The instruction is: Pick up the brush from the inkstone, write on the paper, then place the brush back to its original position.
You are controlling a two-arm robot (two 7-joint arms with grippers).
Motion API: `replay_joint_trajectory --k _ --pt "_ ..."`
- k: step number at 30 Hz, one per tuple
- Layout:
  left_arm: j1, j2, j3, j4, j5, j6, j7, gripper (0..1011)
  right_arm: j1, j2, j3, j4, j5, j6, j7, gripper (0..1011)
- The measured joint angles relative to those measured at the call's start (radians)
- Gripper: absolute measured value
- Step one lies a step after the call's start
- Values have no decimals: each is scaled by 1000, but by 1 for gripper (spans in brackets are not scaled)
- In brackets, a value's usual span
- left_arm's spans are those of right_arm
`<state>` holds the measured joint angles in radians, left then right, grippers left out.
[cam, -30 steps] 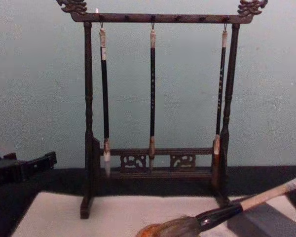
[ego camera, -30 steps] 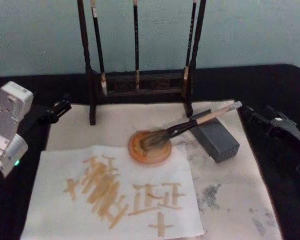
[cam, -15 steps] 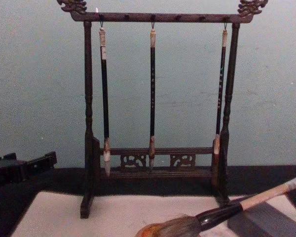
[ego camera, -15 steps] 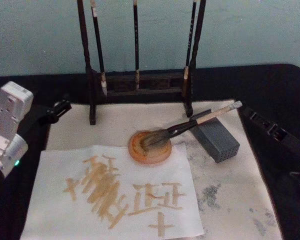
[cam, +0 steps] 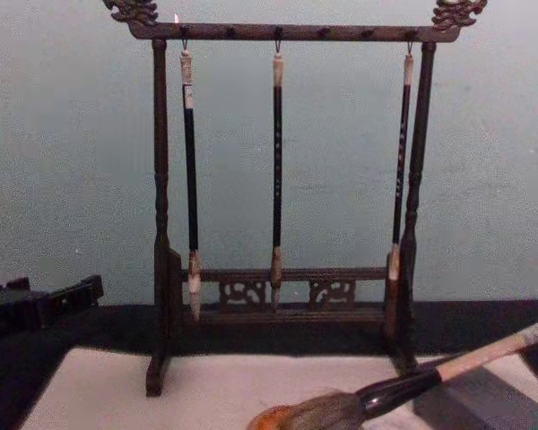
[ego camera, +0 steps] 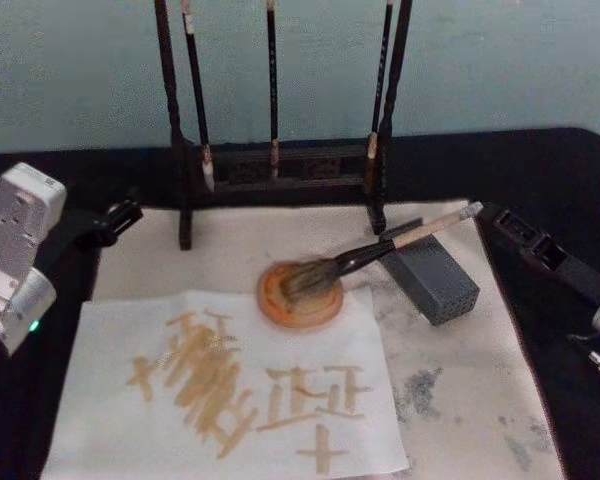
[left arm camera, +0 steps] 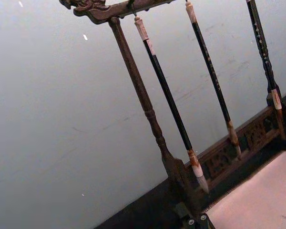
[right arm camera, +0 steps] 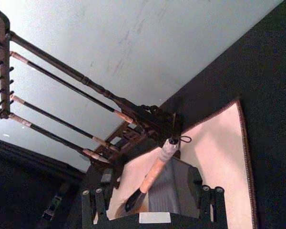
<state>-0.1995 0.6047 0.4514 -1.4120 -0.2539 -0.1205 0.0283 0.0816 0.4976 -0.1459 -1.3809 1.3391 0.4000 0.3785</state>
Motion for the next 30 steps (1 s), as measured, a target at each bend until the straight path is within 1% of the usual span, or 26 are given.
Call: replay_joint_trajectory --k 5,11,14,20,21,24,30 --pt "0 0 0 0 0 0 0 1002 39 -7 -21 42 15 4 -4 1001" --pt "0 0 0 0 0 0 0 1002 72 -13 -43 81 26 8 -5 1002" --pt "0 0 0 0 0 0 0 1002 88 -16 -51 105 38 12 -3 1002" --pt "0 0 0 0 0 0 0 1002 115 -25 -62 157 79 27 15 1001" --pt "0 0 0 0 0 0 0 1002 115 -25 -62 157 79 27 15 1002" --pt "0 0 0 0 0 0 0 1002 132 -33 -71 190 102 38 28 1001" --pt "0 0 0 0 0 0 0 1002 158 -42 -87 233 124 50 45 1001"
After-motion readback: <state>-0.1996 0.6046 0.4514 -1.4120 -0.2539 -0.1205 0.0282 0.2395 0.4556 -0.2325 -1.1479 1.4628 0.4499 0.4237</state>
